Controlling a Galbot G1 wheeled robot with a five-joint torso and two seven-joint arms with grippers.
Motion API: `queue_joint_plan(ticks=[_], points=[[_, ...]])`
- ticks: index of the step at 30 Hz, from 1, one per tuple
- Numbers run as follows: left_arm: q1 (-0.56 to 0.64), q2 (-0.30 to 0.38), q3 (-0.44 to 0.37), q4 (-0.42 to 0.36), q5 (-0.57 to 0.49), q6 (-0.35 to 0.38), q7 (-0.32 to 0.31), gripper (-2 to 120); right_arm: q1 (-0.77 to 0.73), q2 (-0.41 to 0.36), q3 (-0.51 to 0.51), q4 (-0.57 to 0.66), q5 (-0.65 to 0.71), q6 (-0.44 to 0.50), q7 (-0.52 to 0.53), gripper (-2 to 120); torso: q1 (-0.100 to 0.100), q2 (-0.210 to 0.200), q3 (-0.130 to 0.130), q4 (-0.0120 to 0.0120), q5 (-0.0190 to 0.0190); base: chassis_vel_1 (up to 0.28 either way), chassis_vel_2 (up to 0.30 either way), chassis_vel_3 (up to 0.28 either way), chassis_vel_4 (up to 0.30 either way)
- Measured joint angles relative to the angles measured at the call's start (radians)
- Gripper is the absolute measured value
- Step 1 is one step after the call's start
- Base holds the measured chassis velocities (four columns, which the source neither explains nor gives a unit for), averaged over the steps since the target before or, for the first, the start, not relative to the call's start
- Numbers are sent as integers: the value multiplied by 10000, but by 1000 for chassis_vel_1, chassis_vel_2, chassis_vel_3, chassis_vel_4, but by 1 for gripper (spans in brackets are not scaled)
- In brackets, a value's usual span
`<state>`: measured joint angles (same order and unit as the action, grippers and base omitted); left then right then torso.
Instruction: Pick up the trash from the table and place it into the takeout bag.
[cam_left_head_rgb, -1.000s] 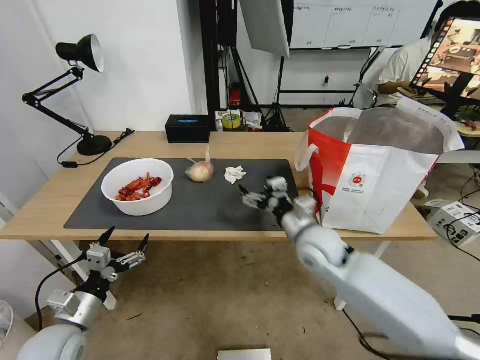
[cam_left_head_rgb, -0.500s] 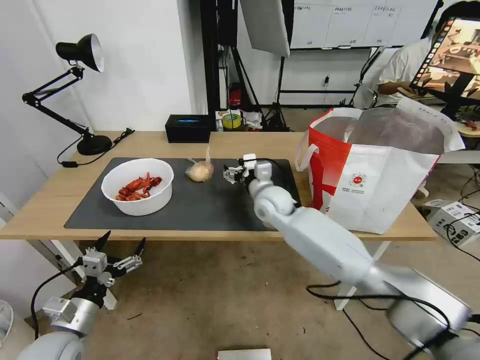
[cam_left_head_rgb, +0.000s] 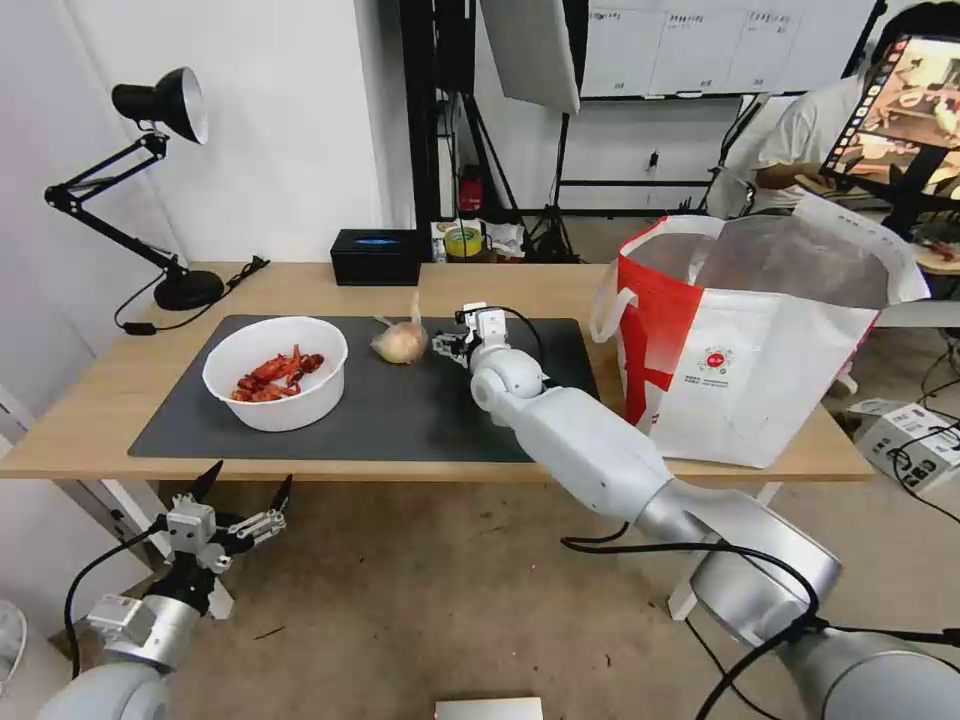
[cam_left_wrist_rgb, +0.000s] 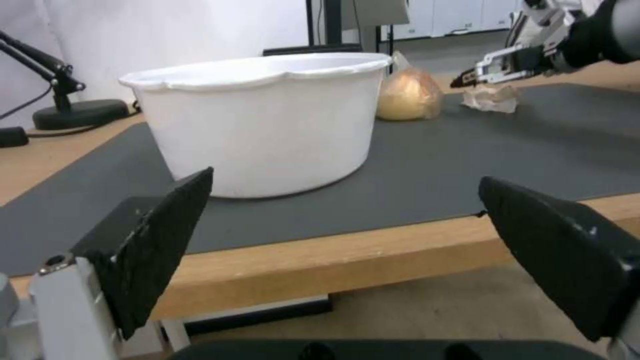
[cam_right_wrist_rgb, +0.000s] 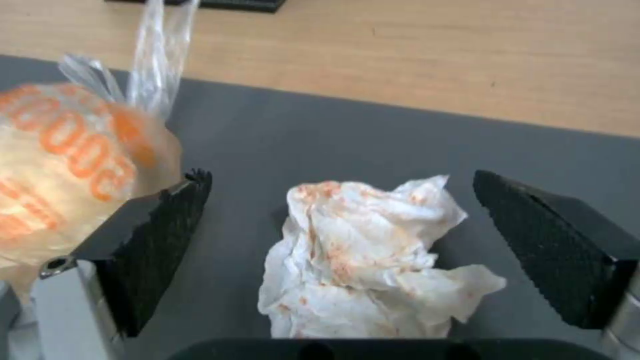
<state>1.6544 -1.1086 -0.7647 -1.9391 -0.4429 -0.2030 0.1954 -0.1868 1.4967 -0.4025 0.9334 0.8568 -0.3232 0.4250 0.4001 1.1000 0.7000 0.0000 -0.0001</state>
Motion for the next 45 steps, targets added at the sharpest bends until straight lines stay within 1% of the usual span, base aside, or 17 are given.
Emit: queue_joint_plan(ticks=[9,14,21,27,28,29,31,32,35,36,38,39,41,42,43,45], points=[[3,15,1,-47,-24,-57,9,100,56,332,214,-580,-299,-45,-175,100,-1,0,-1,0,0,0,0,0,0],[8,-8,37,-52,-25,-81,13,100,56,349,228,-623,-325,-101,-226,100,-1,0,-1,0,1,0,0,0,0],[24,-6,44,-52,-25,-133,17,100,24,343,250,-615,-320,-505,-227,100,-1,0,0,0,1,0,0,0,0],[20,10,56,-51,-25,-145,20,100,-26,302,271,-553,-317,-607,-180,100,-1,0,-1,1,1,0,0,0,0],[10,7,73,-47,-25,-150,20,100,-39,285,273,-542,-313,-611,-171,96,-1,0,-1,1,2,0,0,0,0],[10,7,73,-47,-25,-150,20,100,-39,285,273,-542,-313,-611,-171,96,-1,0,-1,1,2,0,0,0,0],[5,-9,96,-45,-22,-169,20,100,-65,264,295,-520,-295,-608,-146,89,-2,0,-1,1,1,0,0,0,0],[5,-9,96,-45,-22,-169,20,100,-65,264,295,-520,-295,-608,-146,89,-2,0,-1,1,1,0,0,0,0],[10,-12,118,-43,-15,-186,20,100,-78,198,294,-421,-210,-607,-86,75,-1,0,-1,-1,1,0,0,0,0],[10,-12,118,-43,-15,-186,20,100,-78,198,294,-421,-210,-607,-86,75,-1,0,-1,-1,1,0,0,0,0],[9,-12,126,-41,-12,-192,20,100,-63,148,269,-377,-135,-609,-52,65,-1,0,-1,-1,1,0,0,0,0],[9,-12,126,-41,-12,-192,20,100,-63,148,269,-377,-135,-609,-52,65,-1,0,-1,-1,1,0,0,0,0],[0,-6,153,-41,-11,-197,20,100,-53,79,234,-294,-33,-631,-20,53,-1,0,-1,-1,1,0,0,0,0],[-2,-3,163,-41,-11,-198,21,100,-53,56,223,-263,7,-639,-5,50,-1,0,-1,-1,1,0,0,0,0],[-2,-3,163,-41,-11,-198,21,100,-53,56,223,-263,7,-639,-5,50,-1,0,-1,-1,1,0,0,0,0],[-10,7,196,-42,-9,-201,20,100,-58,3,213,-212,62,-641,18,39,-1,0,-1,0,1,0,0,0,0]])
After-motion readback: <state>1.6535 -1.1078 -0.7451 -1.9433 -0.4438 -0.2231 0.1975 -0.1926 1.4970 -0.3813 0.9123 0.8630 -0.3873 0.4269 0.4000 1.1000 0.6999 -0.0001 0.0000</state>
